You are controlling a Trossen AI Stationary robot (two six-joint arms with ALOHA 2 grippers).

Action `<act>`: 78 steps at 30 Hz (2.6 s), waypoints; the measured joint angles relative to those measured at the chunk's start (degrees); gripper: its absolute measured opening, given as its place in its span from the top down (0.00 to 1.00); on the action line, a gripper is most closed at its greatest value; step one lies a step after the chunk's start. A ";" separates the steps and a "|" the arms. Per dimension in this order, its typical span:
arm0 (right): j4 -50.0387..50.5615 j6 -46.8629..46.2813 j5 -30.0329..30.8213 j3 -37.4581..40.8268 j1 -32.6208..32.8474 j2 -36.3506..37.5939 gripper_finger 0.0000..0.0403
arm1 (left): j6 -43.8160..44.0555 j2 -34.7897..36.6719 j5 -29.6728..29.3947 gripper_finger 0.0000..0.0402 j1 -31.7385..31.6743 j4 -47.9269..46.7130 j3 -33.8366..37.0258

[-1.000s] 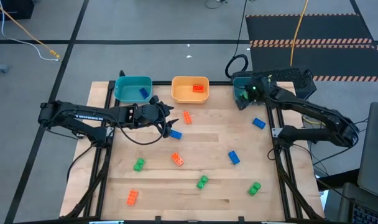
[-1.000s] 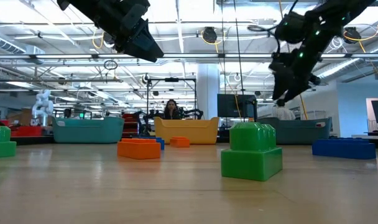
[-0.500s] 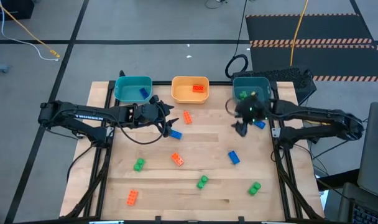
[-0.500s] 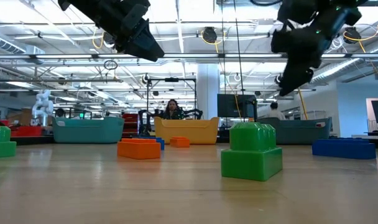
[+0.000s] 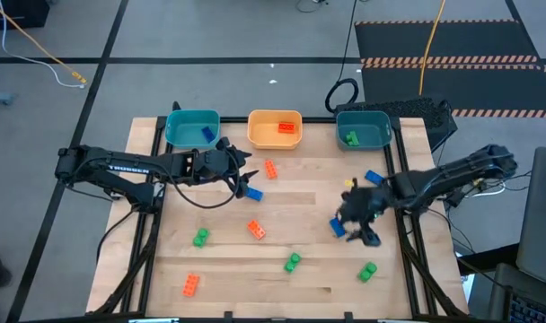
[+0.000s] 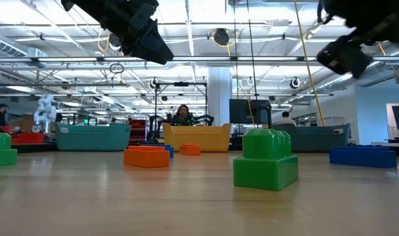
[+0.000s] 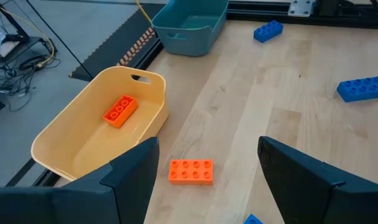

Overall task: Sort & place blocks by color
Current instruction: Put the green game piece into the dark blue bin

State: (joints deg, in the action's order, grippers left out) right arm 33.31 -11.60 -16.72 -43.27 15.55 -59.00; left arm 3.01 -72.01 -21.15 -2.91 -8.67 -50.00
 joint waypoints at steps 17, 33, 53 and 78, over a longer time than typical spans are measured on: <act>2.13 -5.77 6.49 -0.07 27.61 -10.03 0.37 | 12.61 0.00 -0.02 0.32 3.98 -0.07 0.00; -1.35 -7.15 16.62 -0.07 37.18 -17.51 0.37 | 15.14 0.00 -1.92 0.32 7.20 -0.09 0.00; -0.08 -13.16 18.36 -0.07 37.66 -24.26 0.69 | 10.99 0.00 -3.06 0.32 6.06 -0.06 0.00; 10.45 -13.29 52.82 -2.34 14.57 -4.55 0.69 | 10.87 0.00 -3.04 0.32 6.02 2.98 0.00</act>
State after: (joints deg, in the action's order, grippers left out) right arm 43.76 -24.89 36.09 -45.60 30.12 -63.55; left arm 13.88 -72.01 -24.18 3.11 -5.68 -50.00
